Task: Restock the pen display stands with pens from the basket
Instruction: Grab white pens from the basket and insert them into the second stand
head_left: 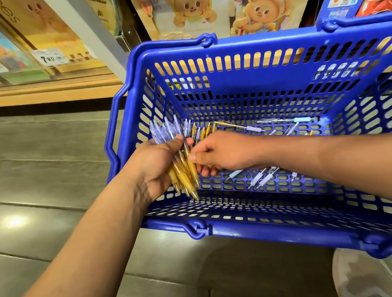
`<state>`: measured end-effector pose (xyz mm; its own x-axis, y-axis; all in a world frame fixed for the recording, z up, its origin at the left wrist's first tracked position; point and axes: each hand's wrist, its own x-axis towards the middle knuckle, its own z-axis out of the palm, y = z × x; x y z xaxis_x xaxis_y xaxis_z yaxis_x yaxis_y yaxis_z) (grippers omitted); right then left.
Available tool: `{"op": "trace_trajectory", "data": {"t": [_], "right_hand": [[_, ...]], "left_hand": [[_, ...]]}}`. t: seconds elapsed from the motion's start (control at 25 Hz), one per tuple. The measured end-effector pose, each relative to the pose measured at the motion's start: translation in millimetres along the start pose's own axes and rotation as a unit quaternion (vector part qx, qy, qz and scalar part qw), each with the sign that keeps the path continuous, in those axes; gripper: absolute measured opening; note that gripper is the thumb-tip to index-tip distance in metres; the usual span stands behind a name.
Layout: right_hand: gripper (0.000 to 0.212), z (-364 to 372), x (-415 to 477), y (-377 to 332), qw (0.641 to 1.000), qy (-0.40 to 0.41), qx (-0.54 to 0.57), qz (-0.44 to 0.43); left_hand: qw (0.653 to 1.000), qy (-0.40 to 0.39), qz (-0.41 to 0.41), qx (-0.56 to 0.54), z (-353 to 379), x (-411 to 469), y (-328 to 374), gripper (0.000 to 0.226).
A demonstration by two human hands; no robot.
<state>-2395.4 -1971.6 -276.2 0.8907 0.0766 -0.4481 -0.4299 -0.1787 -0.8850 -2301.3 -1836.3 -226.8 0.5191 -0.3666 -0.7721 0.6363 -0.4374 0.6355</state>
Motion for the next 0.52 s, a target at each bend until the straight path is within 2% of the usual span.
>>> {"op": "trace_trajectory", "data": {"t": [0.12, 0.28, 0.4, 0.48, 0.52], "right_hand": [[0.033, -1, 0, -2, 1.0, 0.011, -0.011, 0.003], [0.037, -3, 0, -6, 0.996, -0.01, -0.084, -0.008], [0.039, -21, 8, -6, 0.992, -0.069, -0.104, 0.013], [0.032, -38, 19, 8, 0.966, -0.124, -0.22, 0.062], [0.028, -44, 26, 19, 0.936, -0.135, -0.314, 0.085]], "left_hand": [[1.0, -0.028, -0.011, 0.009, -2, -4, 1, 0.025], [0.999, -0.04, -0.013, 0.021, -2, -8, 2, 0.02], [1.0, -0.008, 0.021, 0.013, -2, -8, 5, 0.016], [0.999, 0.01, 0.046, 0.012, -3, -9, 5, 0.009], [0.999, 0.015, 0.05, 0.004, -5, -11, 5, 0.012]]}}
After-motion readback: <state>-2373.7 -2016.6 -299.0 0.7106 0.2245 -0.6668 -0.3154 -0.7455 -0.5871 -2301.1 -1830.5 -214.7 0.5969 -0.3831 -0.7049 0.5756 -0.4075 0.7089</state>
